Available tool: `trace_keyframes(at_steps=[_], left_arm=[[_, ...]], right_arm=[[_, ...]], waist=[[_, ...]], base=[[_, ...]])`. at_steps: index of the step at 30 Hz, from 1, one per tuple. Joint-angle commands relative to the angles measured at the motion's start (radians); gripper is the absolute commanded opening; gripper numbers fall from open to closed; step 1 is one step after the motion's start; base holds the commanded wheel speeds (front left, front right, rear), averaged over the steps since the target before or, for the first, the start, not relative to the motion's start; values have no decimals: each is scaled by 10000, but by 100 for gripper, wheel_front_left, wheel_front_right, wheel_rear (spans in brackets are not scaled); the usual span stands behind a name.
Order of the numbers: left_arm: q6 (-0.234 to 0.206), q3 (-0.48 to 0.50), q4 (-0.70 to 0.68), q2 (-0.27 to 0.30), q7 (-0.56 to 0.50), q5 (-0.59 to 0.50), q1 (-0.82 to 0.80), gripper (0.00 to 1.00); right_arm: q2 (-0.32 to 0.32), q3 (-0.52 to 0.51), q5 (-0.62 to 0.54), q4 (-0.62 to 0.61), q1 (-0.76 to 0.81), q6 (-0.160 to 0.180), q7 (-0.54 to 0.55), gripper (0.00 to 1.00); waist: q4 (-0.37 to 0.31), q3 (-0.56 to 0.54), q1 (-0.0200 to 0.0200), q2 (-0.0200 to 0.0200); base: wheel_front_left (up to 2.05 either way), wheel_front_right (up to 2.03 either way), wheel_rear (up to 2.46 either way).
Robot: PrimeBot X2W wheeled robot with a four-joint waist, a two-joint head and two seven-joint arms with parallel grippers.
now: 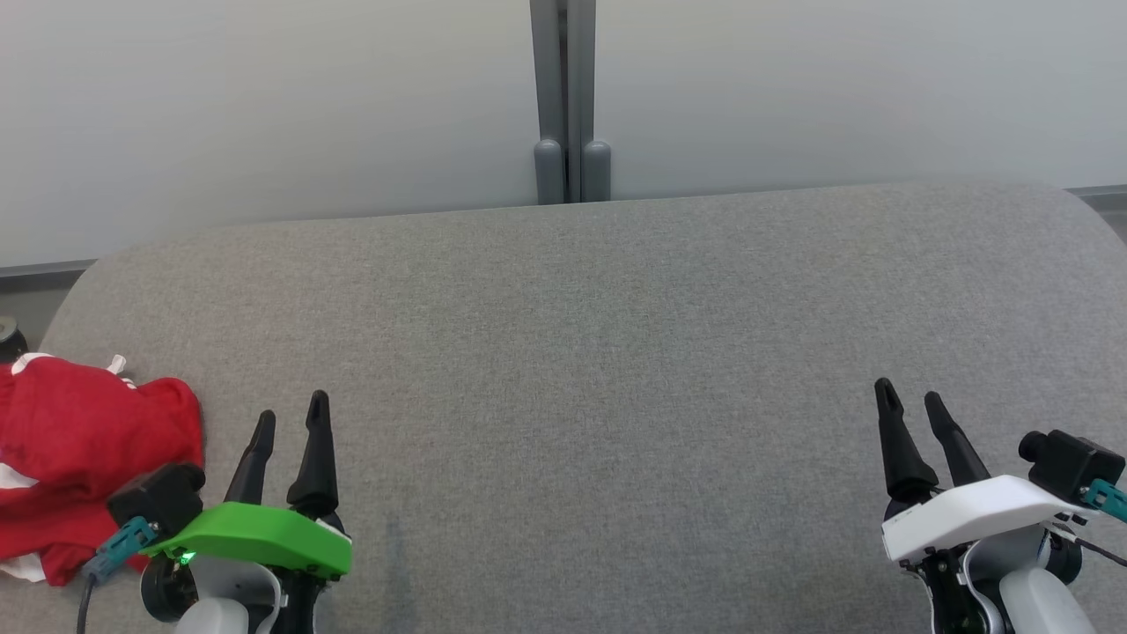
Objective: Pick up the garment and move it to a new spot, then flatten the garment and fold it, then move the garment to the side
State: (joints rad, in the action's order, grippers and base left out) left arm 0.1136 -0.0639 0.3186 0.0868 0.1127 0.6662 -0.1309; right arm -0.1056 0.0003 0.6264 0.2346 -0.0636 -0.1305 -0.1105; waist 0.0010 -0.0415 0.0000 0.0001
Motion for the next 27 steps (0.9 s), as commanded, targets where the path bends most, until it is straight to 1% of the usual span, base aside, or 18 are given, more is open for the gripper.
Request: trace_keyframes(at_steps=[1,22,27], left_arm=[[-53,-36,-15,130,98,-372,-290,100],[-276,-300,805,211,650,-2529,-568,100],[-386,-286,937,227,778,-3037,-612,100]], right_arm=[[-85,32,-319,-32,-126,-3,-126,100],[-61,183,-2147,418,-345,-3,-668,100],[-69,282,-2567,462,-359,-3,-807,100]], waist=[[1,-2,0,-1],[9,-2,0,-1],[27,-9,0,-1]], base=[[0,0,0],[0,0,0],[0,0,0]])
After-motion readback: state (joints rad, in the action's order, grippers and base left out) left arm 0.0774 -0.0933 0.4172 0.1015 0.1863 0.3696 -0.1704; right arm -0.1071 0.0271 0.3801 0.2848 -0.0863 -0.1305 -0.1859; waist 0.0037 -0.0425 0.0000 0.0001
